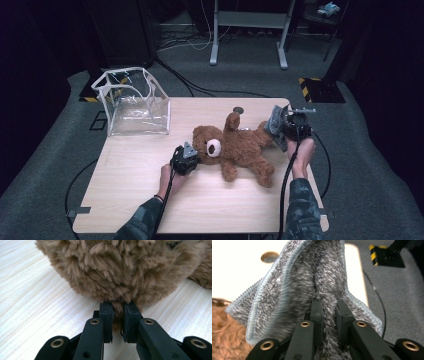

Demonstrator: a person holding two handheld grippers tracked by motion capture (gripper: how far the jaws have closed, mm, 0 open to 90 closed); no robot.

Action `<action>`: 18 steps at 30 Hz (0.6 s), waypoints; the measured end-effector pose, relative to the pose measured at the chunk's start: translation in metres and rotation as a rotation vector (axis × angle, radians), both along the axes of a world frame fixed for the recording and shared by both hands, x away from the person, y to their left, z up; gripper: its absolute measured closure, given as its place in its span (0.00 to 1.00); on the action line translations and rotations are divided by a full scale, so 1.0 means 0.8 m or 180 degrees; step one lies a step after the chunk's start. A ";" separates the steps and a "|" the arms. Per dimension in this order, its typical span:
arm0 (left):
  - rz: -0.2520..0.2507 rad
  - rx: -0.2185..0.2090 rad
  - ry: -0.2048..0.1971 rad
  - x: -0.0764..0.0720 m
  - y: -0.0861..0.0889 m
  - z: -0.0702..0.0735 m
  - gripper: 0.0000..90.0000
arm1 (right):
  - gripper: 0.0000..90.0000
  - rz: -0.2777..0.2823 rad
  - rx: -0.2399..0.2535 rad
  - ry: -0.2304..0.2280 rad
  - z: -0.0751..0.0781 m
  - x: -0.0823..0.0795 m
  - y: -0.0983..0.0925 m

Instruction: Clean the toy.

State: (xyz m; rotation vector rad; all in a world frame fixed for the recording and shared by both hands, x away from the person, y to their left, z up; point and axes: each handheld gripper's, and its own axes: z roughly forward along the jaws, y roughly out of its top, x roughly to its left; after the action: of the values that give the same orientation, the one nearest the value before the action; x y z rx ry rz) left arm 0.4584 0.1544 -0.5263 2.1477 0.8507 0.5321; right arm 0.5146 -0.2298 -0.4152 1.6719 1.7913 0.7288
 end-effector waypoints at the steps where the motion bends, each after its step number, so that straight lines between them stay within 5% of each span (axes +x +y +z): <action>1: 0.0003 0.0002 -0.0004 0.000 0.000 0.000 0.89 | 0.88 0.0039 0.0021 0.0076 -0.007 0.004 0.003; 6: 0.0002 0.0001 -0.0002 0.000 0.000 0.000 0.89 | 0.89 0.0171 0.0004 0.0642 -0.042 0.008 0.007; 8: 0.0002 0.0003 -0.0003 0.000 0.000 0.000 0.89 | 0.89 0.0171 -0.0013 0.0681 -0.045 0.005 0.004; 13: 0.0001 0.0002 -0.0002 0.000 0.000 0.000 0.89 | 0.89 0.0089 0.0129 0.0353 -0.014 -0.038 -0.013; 18: -0.0001 0.0007 -0.0010 0.000 0.000 0.000 0.89 | 0.89 0.0418 0.0142 -0.0092 0.034 -0.073 0.016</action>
State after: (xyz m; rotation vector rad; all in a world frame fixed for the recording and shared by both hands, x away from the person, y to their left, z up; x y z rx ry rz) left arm 0.4584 0.1543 -0.5264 2.1485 0.8485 0.5366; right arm 0.4561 -0.2168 -0.3883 1.5748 1.8910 0.8515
